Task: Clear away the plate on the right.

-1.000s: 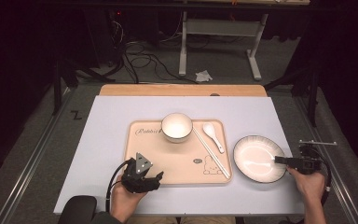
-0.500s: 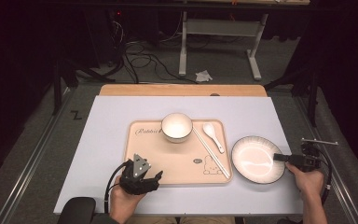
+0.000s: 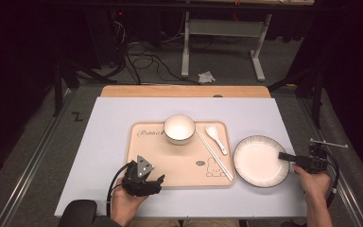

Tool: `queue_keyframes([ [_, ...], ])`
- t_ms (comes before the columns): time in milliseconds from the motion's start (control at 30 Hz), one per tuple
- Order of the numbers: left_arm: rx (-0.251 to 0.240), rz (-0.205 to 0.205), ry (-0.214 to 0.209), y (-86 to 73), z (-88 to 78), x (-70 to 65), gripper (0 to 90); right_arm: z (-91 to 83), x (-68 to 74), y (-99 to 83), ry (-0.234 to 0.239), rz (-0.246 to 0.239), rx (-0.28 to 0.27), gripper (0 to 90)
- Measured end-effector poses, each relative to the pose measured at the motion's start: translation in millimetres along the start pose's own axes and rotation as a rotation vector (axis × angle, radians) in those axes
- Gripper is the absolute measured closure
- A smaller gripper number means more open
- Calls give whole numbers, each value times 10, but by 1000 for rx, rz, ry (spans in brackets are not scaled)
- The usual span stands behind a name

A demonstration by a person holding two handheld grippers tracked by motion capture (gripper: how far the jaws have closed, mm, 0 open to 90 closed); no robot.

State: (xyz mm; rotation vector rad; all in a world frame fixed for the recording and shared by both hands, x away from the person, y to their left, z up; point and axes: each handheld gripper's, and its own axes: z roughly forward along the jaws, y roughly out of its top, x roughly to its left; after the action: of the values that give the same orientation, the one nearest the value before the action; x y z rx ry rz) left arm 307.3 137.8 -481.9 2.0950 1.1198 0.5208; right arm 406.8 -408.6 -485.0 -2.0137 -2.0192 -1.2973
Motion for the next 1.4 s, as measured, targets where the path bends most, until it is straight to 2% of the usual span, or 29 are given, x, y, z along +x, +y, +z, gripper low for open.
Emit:
queue_keyframes([
  [133,47,-2,-12,22,46,-11,250,-33,23,-8,-3,-32,-3,854],
  [333,80,-4,-43,53,111,-28,239,-95,35,-44,1,-52,-15,853],
  [400,72,3,-61,59,119,-23,269,-120,49,-62,-1,-53,-22,852],
  [500,64,17,-66,75,136,-34,290,-167,71,-92,-14,-61,-31,851],
  [800,46,30,-97,140,196,-78,284,-287,98,-196,-21,-67,-48,849],
  [1000,46,83,-117,192,252,-144,276,-393,126,-278,-8,-63,-71,849],
  [1167,22,117,-134,234,272,-183,277,-474,178,-349,-1,-62,-86,848],
  [1300,19,174,-150,248,309,-237,295,-526,225,-396,5,-74,-105,848],
  [1400,28,172,-169,261,334,-258,298,-559,276,-419,3,-75,-113,849],
])
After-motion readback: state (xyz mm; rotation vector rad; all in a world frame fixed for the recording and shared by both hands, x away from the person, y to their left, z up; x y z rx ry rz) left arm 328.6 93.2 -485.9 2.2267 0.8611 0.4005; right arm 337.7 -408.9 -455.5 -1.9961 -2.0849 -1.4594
